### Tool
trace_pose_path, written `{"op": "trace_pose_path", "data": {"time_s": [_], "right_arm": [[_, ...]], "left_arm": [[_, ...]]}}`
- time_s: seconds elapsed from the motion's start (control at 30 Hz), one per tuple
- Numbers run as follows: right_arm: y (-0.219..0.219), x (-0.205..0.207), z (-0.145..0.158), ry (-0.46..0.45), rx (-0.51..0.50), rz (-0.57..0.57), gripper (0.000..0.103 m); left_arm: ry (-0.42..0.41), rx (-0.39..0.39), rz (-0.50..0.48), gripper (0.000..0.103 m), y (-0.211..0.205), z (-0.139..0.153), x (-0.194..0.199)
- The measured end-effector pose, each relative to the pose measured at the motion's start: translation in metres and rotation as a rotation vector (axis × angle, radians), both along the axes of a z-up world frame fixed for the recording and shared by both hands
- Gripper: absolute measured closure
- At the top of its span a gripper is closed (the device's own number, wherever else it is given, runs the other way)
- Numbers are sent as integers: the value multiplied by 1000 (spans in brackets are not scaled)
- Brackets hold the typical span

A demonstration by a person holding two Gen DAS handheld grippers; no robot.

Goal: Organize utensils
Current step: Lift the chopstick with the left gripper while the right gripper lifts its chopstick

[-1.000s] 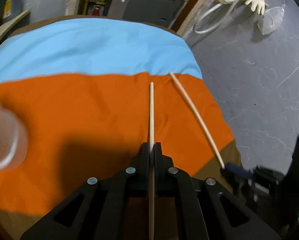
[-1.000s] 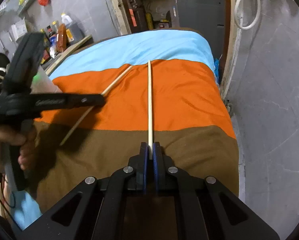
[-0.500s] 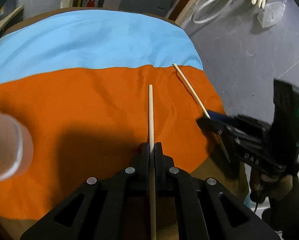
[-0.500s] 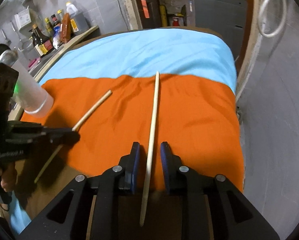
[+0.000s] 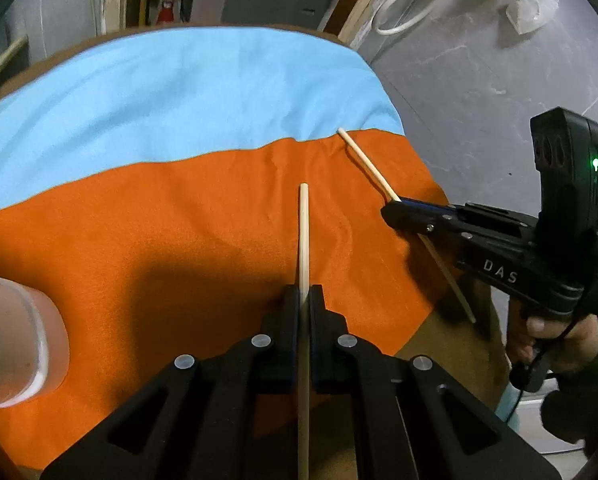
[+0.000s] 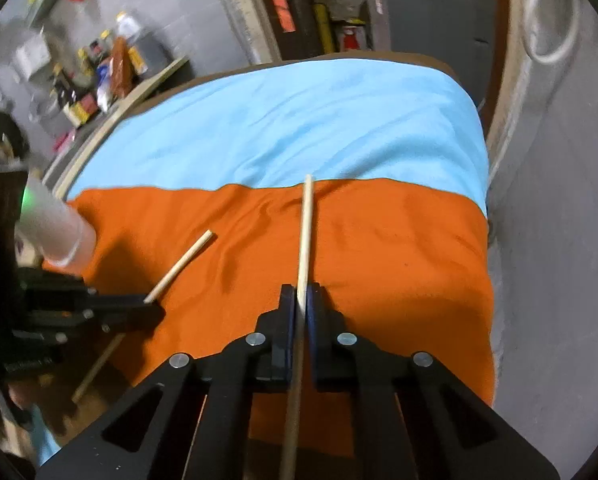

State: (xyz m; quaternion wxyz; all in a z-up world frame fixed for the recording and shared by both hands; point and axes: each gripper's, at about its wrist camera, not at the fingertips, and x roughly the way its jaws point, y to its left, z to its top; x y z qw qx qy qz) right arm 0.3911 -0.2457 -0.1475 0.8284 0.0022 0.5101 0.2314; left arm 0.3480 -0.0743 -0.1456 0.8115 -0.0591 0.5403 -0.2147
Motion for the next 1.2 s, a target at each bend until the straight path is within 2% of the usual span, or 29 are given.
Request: {"op": "trace_pose_path", "data": {"time_s": [0.03,0.13,0.2,0.33,0.43,0.53,0.67,0.83,1.03,1.2], "right_arm": [[-2,-3,1,-9,9,-9,100],[-11,-21,13,-68,94,-48,100],[-19,-33,21,-121,181,-87,100],[-29,-60,47,-274,308,-158,100],[-25,-77,73,-406,356,-159,100],[-17,-85,98,-493,395,-144,100],[8,-88,130,-571,454,-108,100],[47,-86,164,-641,549,-57,100],[94,-78,185,-663,723,-43,100],[129,-76,186,-674,799,-44,100]], "left_arm": [[-20,-7,8,101,0,2,-3],[-108,-91,57,101,5,13,-21],[-214,-151,106,101,12,27,-37],[-373,-201,167,101,21,53,-61],[-510,-207,187,101,27,77,-77],[-600,-223,225,101,32,96,-84],[-664,-257,281,101,48,120,-93],[-738,-265,361,101,95,154,-104],[-818,-241,462,101,158,182,-110],[-874,-276,561,101,212,179,-110]]}}
